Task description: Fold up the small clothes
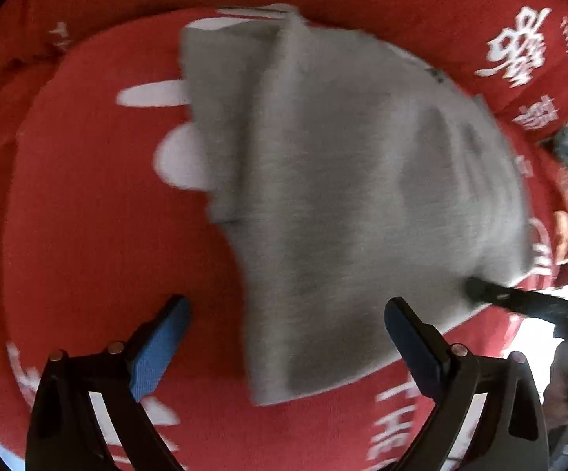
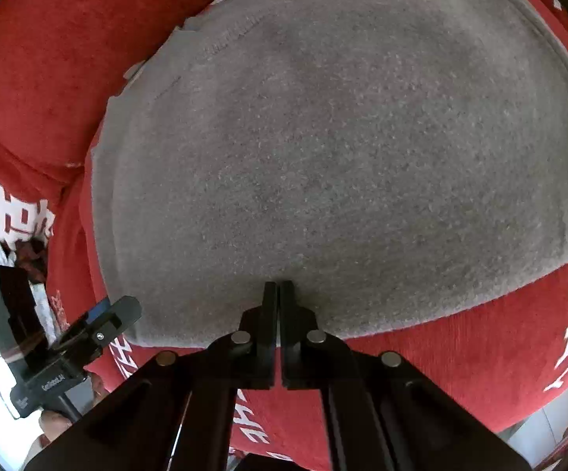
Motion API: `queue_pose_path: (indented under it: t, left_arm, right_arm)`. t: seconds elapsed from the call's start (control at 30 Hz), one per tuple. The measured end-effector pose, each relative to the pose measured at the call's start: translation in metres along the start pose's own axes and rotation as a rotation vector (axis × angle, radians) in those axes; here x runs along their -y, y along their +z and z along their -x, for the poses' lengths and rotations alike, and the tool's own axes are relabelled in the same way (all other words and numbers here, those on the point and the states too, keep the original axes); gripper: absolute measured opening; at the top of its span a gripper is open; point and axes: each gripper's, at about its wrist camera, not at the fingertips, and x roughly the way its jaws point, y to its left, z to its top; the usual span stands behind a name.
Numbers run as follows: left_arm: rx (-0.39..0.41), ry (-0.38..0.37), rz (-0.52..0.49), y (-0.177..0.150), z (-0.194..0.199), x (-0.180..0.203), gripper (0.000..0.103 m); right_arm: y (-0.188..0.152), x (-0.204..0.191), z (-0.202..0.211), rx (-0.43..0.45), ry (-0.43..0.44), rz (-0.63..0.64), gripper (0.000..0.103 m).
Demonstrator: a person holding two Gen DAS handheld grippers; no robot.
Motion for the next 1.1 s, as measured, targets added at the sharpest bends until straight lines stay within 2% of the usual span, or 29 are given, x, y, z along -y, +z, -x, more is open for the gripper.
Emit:
queue_pose_path:
  t: [0.07, 0.27, 0.37, 0.43, 0.5, 0.53, 0.57, 0.6, 0.63, 0.67, 0.7, 0.8, 0.9, 0.93, 1.1]
  left_arm:
    - [-0.007, 0.019, 0.034, -0.002, 0.005, -0.013, 0.100]
    - [0.000, 0.162, 0.120, -0.008, 0.026, -0.043, 0.100]
    - [0.024, 0.165, 0.138, -0.008, 0.034, -0.043, 0.100]
    - [0.060, 0.124, 0.130, -0.006, 0.041, -0.034, 0.100]
    - [0.109, -0.002, 0.093, -0.003, 0.052, -0.015, 0.092]
    - [0.113, -0.031, 0.077, -0.002, 0.053, -0.007, 0.089]
    - [0.108, -0.081, 0.048, 0.000, 0.051, 0.004, 0.073]
    - [0.088, -0.100, 0.034, 0.002, 0.046, 0.011, 0.051]
    - [0.052, -0.118, 0.025, 0.004, 0.037, 0.015, 0.039]
    - [0.021, -0.131, 0.023, 0.004, 0.024, 0.022, 0.013]
    - [-0.016, -0.145, 0.031, 0.005, 0.012, 0.024, 0.005]
    - [-0.046, -0.119, 0.061, 0.002, -0.010, 0.022, 0.003]
    - [-0.037, -0.185, 0.152, 0.000, -0.009, 0.004, 0.003]
    - [-0.035, -0.181, 0.164, 0.001, -0.008, 0.000, 0.003]
    - [-0.031, -0.089, 0.099, -0.005, 0.005, -0.002, 0.004]
  right_arm:
    - [0.000, 0.007, 0.005, -0.004, -0.019, 0.009, 0.000]
    - [-0.002, 0.007, 0.020, 0.022, -0.106, -0.037, 0.000]
    - [-0.002, 0.004, 0.027, 0.040, -0.153, -0.013, 0.000]
    - [-0.001, -0.002, 0.030, 0.058, -0.177, 0.024, 0.000]
    - [-0.001, -0.003, 0.033, 0.066, -0.180, 0.044, 0.000]
    - [-0.001, -0.007, 0.034, 0.072, -0.168, 0.060, 0.000]
    - [-0.002, -0.010, 0.035, 0.080, -0.167, 0.080, 0.000]
    - [-0.002, -0.016, 0.036, 0.089, -0.179, 0.114, 0.000]
    - [-0.003, -0.019, 0.036, 0.093, -0.186, 0.140, 0.000]
    - [-0.003, -0.021, 0.035, 0.093, -0.187, 0.157, 0.000]
    - [-0.003, -0.024, 0.033, 0.091, -0.189, 0.170, 0.000]
    - [-0.002, -0.024, 0.024, 0.069, -0.199, 0.185, 0.000]
    - [-0.001, -0.014, 0.008, 0.037, -0.203, 0.166, 0.000]
    - [-0.001, -0.012, 0.009, 0.046, -0.189, 0.159, 0.000]
    - [0.001, -0.009, 0.011, 0.043, -0.171, 0.164, 0.000]
